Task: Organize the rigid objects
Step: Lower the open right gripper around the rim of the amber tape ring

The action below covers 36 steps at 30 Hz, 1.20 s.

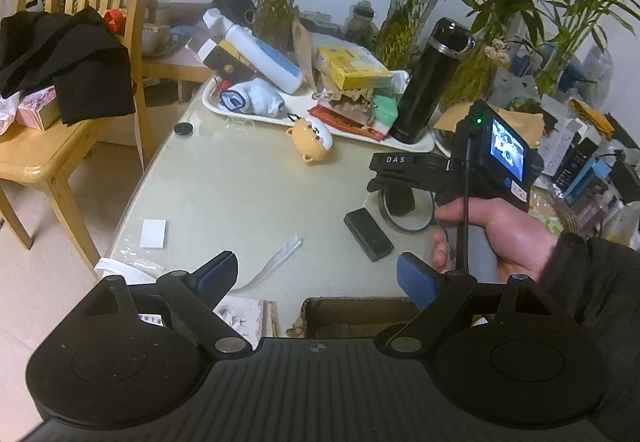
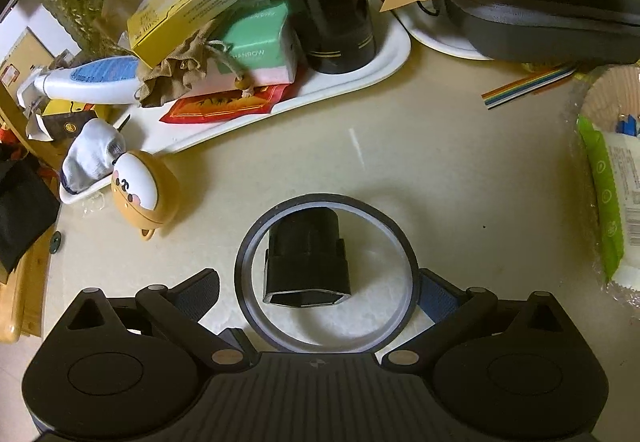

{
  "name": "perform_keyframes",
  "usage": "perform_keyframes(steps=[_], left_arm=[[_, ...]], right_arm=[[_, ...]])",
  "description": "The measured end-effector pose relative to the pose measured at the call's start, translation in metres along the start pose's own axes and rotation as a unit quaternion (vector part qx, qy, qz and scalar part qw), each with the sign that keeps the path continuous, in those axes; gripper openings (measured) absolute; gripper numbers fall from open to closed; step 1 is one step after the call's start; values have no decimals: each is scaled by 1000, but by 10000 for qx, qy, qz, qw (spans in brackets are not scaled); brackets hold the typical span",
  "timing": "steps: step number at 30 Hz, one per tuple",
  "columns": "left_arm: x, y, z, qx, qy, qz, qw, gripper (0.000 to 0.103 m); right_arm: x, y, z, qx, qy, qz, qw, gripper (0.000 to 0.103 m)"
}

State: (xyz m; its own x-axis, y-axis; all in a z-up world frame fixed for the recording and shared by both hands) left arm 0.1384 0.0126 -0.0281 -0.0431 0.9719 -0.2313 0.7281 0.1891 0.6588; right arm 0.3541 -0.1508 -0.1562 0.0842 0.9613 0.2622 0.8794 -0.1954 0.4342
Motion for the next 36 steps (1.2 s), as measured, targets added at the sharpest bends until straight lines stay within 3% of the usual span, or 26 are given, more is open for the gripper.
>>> perform_keyframes(steps=[1,2,16,23,32,36], left_arm=[[0,-1,1,46,-7,-17,10000,88],[1,-1,1,81,-16,-42,10000,88],[3,0,0,-115,23,-4,9999,88],[-1,-1,3,-361,249,387,9983,88],[-9,1,2,-717,708,1064,9892,88],[-9,2,2,-736,769,1097,9882,88]], right_arm=[[0,0,-1,-29,-49,-25,10000,93],[0,0,-2,-62,-91,-62,9999,92],[-6,9,-37,-544,227,-436,9973,92],[-2,3,-56,-656,183,-928,9934,92],[2,-9,-90,-799,219,-1633,9831,92],[1,-16,-111,-942,245,-1861,9777,92]])
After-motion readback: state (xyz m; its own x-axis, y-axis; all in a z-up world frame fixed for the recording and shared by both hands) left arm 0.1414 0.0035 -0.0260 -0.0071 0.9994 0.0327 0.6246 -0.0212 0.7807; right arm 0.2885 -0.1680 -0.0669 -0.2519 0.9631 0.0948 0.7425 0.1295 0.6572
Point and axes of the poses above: each gripper's, at about its wrist camera, not at the fingertips, and z roughly the way its jaws point, x to its left, y to its top, the point moved 7 cm from there along z, roughly the way its jaws point, and after that the axes turned 2 degrees about -y, right-handed, at the moved point
